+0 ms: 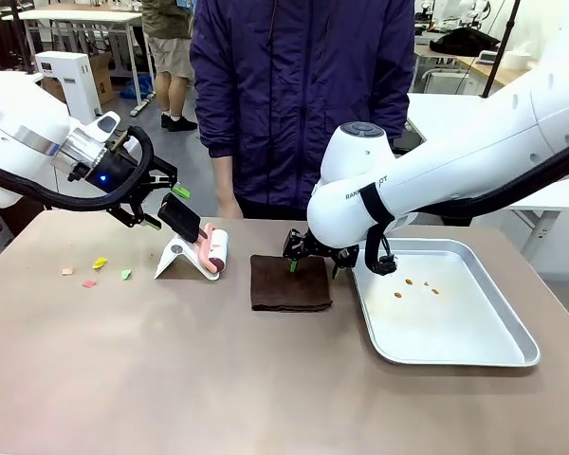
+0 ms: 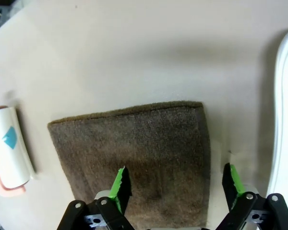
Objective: Clean the surface of the table.
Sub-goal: Hold the Lint Roller with your left hand and the towel with your right hand.
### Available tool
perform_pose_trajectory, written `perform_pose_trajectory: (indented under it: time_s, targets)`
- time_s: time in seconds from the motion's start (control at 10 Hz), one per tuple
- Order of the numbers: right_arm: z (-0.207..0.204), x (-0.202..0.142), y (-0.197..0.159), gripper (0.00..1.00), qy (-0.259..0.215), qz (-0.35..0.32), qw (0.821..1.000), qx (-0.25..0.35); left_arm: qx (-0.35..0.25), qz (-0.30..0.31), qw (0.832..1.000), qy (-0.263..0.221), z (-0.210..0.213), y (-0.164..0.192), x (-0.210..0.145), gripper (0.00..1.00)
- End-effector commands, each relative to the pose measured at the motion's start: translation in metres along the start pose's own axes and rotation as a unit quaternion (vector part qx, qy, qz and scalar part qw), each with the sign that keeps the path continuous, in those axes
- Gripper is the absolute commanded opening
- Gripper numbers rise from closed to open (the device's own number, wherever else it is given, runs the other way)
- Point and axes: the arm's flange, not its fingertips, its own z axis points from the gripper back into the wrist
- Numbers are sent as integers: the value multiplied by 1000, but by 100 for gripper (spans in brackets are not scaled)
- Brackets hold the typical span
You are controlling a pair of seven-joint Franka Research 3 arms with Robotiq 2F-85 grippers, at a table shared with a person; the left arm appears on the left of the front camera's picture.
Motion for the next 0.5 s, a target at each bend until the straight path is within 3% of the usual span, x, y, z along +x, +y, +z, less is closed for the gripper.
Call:
perform_pose_trajectory:
  time_s: [0.0, 0.1, 0.3, 0.4]
  targets:
    - [-1, 3, 10, 40, -9, -10, 1000, -27, -5, -7, 1000, -12, -3, -5, 0, 40]
    - [-1, 2, 10, 0, -8, -9, 1000, -27, -3, -11, 1000, -14, -3, -6, -1, 0]
    - [-5, 1, 11, 0, -4, -5, 999, -38, -4, -17, 1000, -19, -3, -8, -4, 0]
    - [-9, 1, 11, 14, 0, -5, 999, -41, -3, -18, 1000, -21, -2, -8, -4, 14]
